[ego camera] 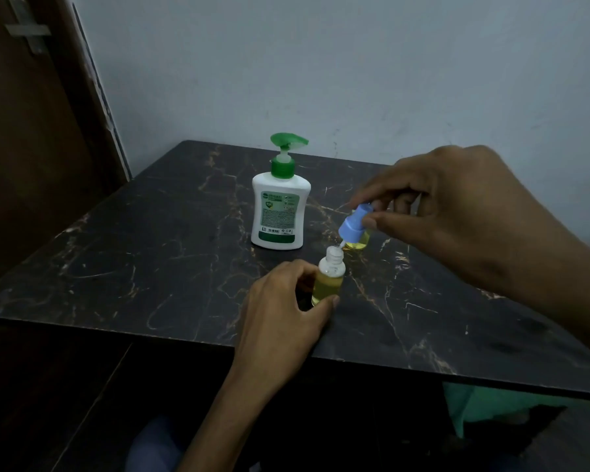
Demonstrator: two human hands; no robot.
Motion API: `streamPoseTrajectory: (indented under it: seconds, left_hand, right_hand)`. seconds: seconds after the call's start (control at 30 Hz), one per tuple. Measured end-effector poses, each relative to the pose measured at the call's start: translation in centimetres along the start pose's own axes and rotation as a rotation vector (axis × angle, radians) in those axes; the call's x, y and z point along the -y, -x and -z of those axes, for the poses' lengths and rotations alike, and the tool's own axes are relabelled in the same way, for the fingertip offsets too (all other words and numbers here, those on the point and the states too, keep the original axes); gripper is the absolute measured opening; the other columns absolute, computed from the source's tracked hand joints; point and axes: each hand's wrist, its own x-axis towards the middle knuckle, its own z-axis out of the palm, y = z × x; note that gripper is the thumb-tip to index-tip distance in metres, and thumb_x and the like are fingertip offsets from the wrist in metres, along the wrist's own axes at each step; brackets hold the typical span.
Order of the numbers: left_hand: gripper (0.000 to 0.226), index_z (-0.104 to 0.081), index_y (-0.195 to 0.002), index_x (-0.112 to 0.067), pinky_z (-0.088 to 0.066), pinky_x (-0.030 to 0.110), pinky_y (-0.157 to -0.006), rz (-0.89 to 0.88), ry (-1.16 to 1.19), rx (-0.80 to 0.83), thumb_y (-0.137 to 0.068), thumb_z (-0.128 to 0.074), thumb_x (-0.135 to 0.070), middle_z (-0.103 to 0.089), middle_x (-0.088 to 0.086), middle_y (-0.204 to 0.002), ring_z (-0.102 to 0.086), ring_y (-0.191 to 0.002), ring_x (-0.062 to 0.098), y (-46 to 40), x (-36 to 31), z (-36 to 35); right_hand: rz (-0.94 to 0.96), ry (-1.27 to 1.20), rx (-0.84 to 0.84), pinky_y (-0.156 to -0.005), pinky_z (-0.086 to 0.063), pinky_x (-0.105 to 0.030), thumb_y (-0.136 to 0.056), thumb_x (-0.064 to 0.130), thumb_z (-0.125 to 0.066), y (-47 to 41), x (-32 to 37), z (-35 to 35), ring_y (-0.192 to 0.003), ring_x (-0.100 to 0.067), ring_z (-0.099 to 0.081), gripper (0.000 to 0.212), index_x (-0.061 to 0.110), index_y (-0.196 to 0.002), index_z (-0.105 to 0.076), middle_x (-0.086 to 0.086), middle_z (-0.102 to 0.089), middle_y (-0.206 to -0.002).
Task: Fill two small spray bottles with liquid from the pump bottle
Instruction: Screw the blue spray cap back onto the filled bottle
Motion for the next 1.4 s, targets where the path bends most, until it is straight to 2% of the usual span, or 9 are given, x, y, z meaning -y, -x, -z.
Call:
streamPoseTrajectory:
  seconds: [0.07,0.17,0.3,0.57,0.8,1.0,1.23,1.33,1.4]
  left_hand:
    - [0.023,-0.072,-0.1,-0.035,-0.057,0.031,-0.081,-0.004,0.009,-0.01,-0.081,-0.084,-0.036,-0.071,-0.019,-0.094,-0.066,-0.09,-0.004,0.0,0.0,-0.1]
    - [0.022,-0.071,-0.099,-0.035,-0.057,0.031,-0.081,-0.006,-0.002,-0.015,-0.081,-0.083,-0.036,-0.071,-0.02,-0.094,-0.066,-0.089,-0.004,0.0,0.1,-0.1]
    - [0.022,-0.071,-0.099,-0.035,-0.057,0.03,-0.081,0.002,-0.001,-0.01,-0.081,-0.083,-0.036,-0.071,-0.019,-0.093,-0.066,-0.089,-0.003,-0.1,0.1,-0.2]
    - [0.022,-0.071,-0.099,-0.035,-0.057,0.032,-0.079,0.003,-0.008,-0.008,-0.081,-0.083,-0.036,-0.071,-0.019,-0.092,-0.067,-0.087,-0.001,-0.1,0.2,-0.2]
    - [0.022,-0.07,-0.1,-0.036,-0.057,0.03,-0.08,0.002,-0.007,-0.008,-0.081,-0.083,-0.037,-0.07,-0.019,-0.093,-0.067,-0.088,-0.001,0.0,0.1,-0.2]
    - [0.024,-0.07,-0.1,-0.037,-0.056,0.029,-0.08,0.001,-0.026,-0.009,-0.081,-0.083,-0.036,-0.07,-0.02,-0.093,-0.066,-0.089,-0.002,0.0,0.1,-0.2]
    - [0.022,-0.07,-0.097,-0.036,-0.055,0.029,-0.08,-0.002,-0.037,-0.012,-0.08,-0.084,-0.035,-0.07,-0.02,-0.091,-0.065,-0.087,-0.003,0.0,0.1,-0.2]
    - [0.023,-0.07,-0.099,-0.036,-0.055,0.03,-0.079,-0.003,-0.045,-0.004,-0.081,-0.083,-0.035,-0.069,-0.02,-0.091,-0.065,-0.087,-0.002,0.0,0.1,-0.1]
    - [0.023,-0.07,-0.099,-0.035,-0.054,0.032,-0.079,-0.009,-0.047,-0.011,-0.08,-0.083,-0.035,-0.069,-0.02,-0.091,-0.065,-0.086,-0.002,0.0,0.1,-0.1]
  right_hand:
    - [0.005,0.022,0.021,-0.066,-0.045,-0.015,-0.085,0.031,-0.075,-0.3,0.1,-0.5,-0.079,0.003,-0.063,0.02,0.036,-0.103,-0.081,0.021,-0.07,-0.082]
    - [0.004,0.046,0.039,-0.064,-0.04,-0.008,-0.088,0.025,-0.078,-0.7,0.2,-0.9,-0.083,0.008,-0.061,0.02,0.036,-0.104,-0.082,0.023,-0.069,-0.081]
    - [0.009,0.08,0.063,-0.062,-0.038,-0.007,-0.089,0.022,-0.079,-1.1,0.4,-1.3,-0.075,0.005,-0.063,0.022,0.036,-0.105,-0.082,0.019,-0.072,-0.085]
    - [0.025,0.093,0.156,-0.061,-0.031,-0.005,-0.091,0.026,-0.077,-1.4,0.6,-2.0,-0.064,0.01,-0.055,0.021,0.034,-0.11,-0.081,0.021,-0.066,-0.083]
    - [0.007,0.115,0.179,-0.061,-0.03,-0.007,-0.091,0.028,-0.076,-1.6,0.6,-2.2,-0.064,0.006,-0.055,0.02,0.033,-0.11,-0.08,0.02,-0.065,-0.081]
    - [0.01,0.141,0.192,-0.059,-0.033,-0.009,-0.09,0.032,-0.076,-1.9,0.4,-2.1,-0.063,0.004,-0.056,0.016,0.032,-0.106,-0.082,0.019,-0.063,-0.073]
    - [0.018,0.203,0.203,-0.053,-0.027,-0.01,-0.089,0.041,-0.077,-2.4,0.5,-2.1,-0.058,0.001,-0.054,0.012,0.031,-0.094,-0.082,0.016,-0.059,-0.062]
    - [0.037,0.212,0.221,-0.051,-0.033,-0.008,-0.089,0.043,-0.077,-2.7,0.7,-2.1,-0.055,0.001,-0.053,0.013,0.031,-0.088,-0.08,0.018,-0.055,-0.058]
    - [0.062,0.221,0.234,-0.052,-0.034,-0.008,-0.09,0.044,-0.076,-2.9,0.7,-2.1,-0.058,0.002,-0.054,0.013,0.031,-0.09,-0.079,0.017,-0.059,-0.063]
